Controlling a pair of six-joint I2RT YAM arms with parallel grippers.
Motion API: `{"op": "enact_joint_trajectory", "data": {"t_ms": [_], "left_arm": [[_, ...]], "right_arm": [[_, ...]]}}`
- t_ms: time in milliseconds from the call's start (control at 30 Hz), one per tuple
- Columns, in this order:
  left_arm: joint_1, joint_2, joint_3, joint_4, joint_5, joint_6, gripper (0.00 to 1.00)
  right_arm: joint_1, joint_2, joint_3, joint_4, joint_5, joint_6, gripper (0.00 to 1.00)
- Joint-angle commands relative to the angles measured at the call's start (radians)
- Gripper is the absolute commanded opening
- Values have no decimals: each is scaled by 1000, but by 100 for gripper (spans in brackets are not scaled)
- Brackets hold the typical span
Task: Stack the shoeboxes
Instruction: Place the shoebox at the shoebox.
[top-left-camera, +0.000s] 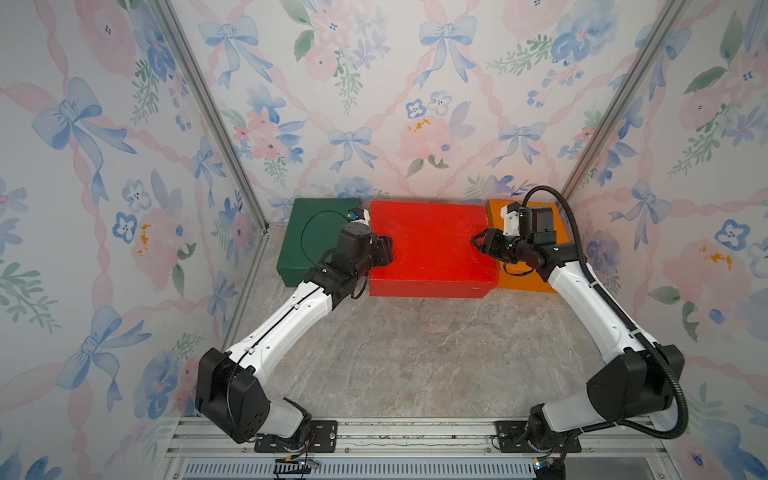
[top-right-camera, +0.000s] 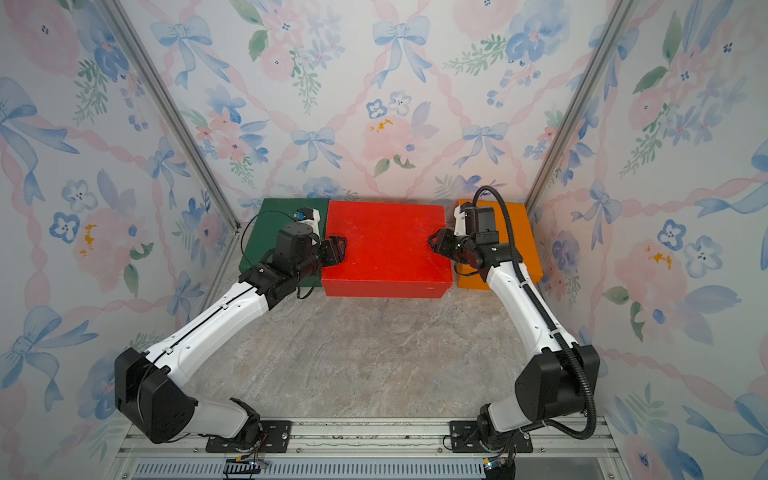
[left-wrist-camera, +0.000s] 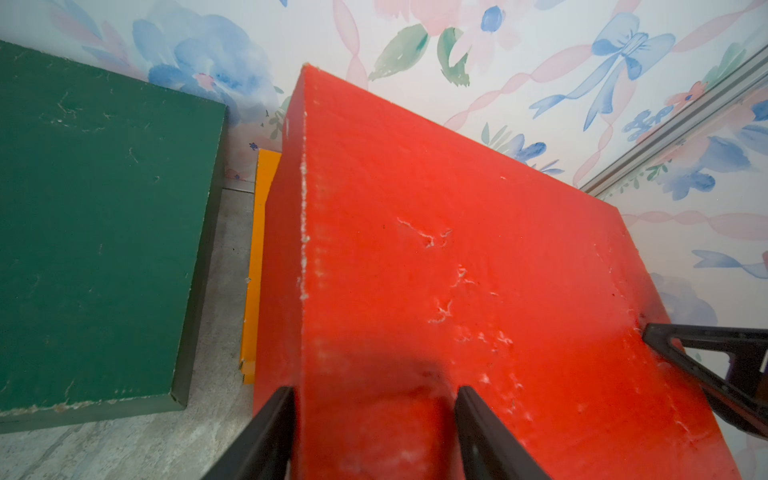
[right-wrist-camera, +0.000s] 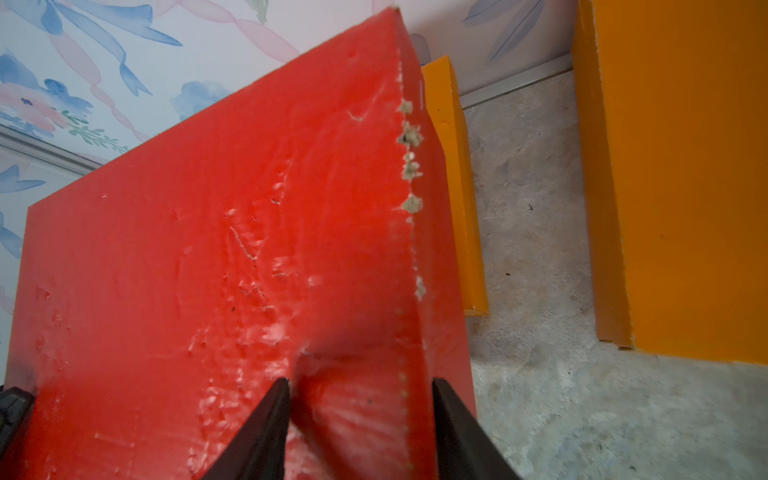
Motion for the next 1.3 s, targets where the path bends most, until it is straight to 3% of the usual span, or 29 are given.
{"op": "enact_joint_trajectory", "data": {"t_ms": [0,1267], "left_arm": [[-54,34,66,178,331,5,63],[58,309,314,178,423,5,63]], "right_arm": [[65,27,65,87,-310,40,52],[22,345,394,128,-388,118,50]]}}
